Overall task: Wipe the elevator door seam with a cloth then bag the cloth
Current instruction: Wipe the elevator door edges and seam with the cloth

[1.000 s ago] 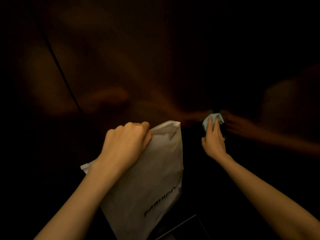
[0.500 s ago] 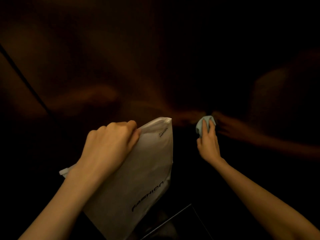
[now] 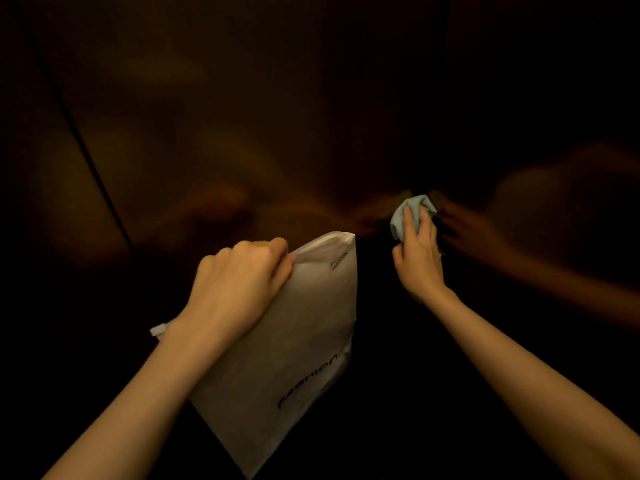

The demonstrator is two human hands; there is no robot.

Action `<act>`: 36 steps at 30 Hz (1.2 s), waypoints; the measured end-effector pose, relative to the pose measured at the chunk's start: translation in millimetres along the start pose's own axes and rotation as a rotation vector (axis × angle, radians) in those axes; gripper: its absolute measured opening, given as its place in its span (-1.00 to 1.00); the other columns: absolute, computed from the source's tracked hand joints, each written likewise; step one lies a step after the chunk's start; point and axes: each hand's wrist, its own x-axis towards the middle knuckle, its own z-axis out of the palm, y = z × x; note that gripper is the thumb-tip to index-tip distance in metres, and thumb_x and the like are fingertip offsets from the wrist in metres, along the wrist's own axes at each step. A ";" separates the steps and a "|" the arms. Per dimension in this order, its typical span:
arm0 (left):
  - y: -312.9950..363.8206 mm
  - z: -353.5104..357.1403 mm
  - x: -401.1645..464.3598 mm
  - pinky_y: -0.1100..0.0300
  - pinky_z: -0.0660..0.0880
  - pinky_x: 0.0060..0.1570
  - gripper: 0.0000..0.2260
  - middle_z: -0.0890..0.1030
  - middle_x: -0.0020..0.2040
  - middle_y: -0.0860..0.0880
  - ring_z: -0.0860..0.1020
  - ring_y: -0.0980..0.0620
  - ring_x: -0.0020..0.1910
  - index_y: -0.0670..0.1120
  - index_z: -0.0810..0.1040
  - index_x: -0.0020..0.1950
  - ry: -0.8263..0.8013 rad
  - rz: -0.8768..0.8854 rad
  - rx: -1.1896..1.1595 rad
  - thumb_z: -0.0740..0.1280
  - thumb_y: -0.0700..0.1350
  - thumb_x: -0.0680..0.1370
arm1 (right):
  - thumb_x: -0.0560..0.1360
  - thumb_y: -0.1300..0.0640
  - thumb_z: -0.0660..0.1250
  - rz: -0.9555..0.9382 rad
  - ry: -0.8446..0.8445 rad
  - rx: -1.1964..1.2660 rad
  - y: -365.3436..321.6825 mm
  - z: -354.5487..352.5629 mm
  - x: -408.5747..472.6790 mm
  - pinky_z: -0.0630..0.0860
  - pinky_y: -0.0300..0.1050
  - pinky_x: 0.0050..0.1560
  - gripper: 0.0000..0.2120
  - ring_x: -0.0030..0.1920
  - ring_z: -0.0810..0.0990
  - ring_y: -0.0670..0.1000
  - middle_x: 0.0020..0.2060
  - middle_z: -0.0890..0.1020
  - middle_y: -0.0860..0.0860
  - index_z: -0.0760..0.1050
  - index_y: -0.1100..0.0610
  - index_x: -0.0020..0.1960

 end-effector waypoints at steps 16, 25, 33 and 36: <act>-3.5 -58.7 12.4 0.06 0.48 -0.26 -0.76 0.50 -0.26 0.02 0.54 -0.07 -0.21 0.00 0.45 -0.06 0.163 -0.050 0.018 0.09 0.09 0.61 | 0.54 0.19 0.21 -0.027 0.058 -0.099 -25.2 -52.3 36.6 0.31 0.14 0.35 -0.34 0.46 0.03 0.25 0.49 0.01 0.26 -0.03 0.23 0.52; -11.6 -94.5 29.8 0.06 0.49 -0.20 -0.78 0.49 -0.21 0.01 0.56 -0.09 -0.13 0.05 0.46 -0.05 0.221 -0.084 0.100 0.10 0.13 0.60 | 0.53 0.14 0.22 -0.056 0.251 -0.149 -64.2 -132.6 123.3 0.19 0.19 0.35 -0.36 0.42 0.11 0.29 0.47 0.09 0.27 0.03 0.21 0.51; -24.3 -125.2 52.9 0.03 0.56 -0.19 -0.77 0.56 -0.17 0.00 0.56 -0.02 -0.20 0.09 0.49 -0.03 0.282 -0.090 0.115 0.11 0.15 0.58 | 0.53 0.10 0.21 -0.057 0.285 -0.216 -84.8 -157.6 145.1 0.23 0.14 0.35 -0.36 0.41 0.15 0.28 0.46 0.14 0.27 0.03 0.24 0.51; -18.6 -129.2 51.8 0.07 0.54 -0.21 -0.77 0.54 -0.18 0.02 0.55 0.01 -0.21 0.09 0.47 -0.04 0.278 -0.073 0.128 0.09 0.15 0.59 | 0.53 0.08 0.22 -0.066 0.266 -0.262 -82.6 -153.5 142.7 0.20 0.13 0.38 -0.31 0.45 0.10 0.28 0.47 0.10 0.29 -0.02 0.26 0.51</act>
